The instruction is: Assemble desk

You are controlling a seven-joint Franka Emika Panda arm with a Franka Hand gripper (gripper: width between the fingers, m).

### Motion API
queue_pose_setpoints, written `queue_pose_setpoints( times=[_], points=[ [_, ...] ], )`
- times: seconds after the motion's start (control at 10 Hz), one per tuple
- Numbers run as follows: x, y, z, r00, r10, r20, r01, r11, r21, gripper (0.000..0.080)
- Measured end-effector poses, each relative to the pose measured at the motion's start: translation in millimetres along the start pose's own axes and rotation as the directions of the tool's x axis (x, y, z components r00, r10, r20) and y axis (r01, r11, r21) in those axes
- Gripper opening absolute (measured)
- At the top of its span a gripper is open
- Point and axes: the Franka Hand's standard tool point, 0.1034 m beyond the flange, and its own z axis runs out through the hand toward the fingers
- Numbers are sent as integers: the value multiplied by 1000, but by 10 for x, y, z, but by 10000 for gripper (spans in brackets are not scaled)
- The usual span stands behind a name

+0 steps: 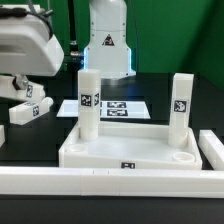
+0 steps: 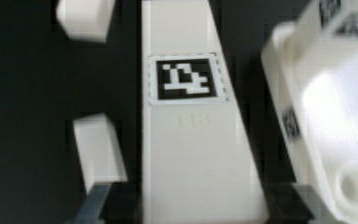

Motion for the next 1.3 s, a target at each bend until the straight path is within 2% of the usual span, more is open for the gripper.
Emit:
queue_pose_setpoints(
  times=[0.1,0.2,0.3,0.4,0.5,0.6,0.7,0.8,0.9,1.1,1.3],
  points=[
    [28,-12,-29,991,-4,-132,4,1000,-5,292],
    [-82,-8,34,989,1,-145,-1,1000,4,292],
    [15,-8,-30,973,1,-231,-2,1000,-7,292],
    [-25,-174,-237,953,-10,-304,7,1000,-11,292],
    [-71,-285,-371,942,-18,-336,18,1000,-5,292],
    [-10,-364,-530,913,-8,-408,7,1000,-3,292],
    [-4,-467,-617,882,-1,-470,1,1000,-1,292],
    [22,-503,-610,851,-14,-525,6,1000,-16,292],
    [64,-493,-620,808,-15,-590,3,1000,-22,292],
    [45,-529,-589,803,-6,-595,-4,1000,-16,292],
    [-26,-886,-641,795,41,-605,-34,999,23,292]
  ],
)
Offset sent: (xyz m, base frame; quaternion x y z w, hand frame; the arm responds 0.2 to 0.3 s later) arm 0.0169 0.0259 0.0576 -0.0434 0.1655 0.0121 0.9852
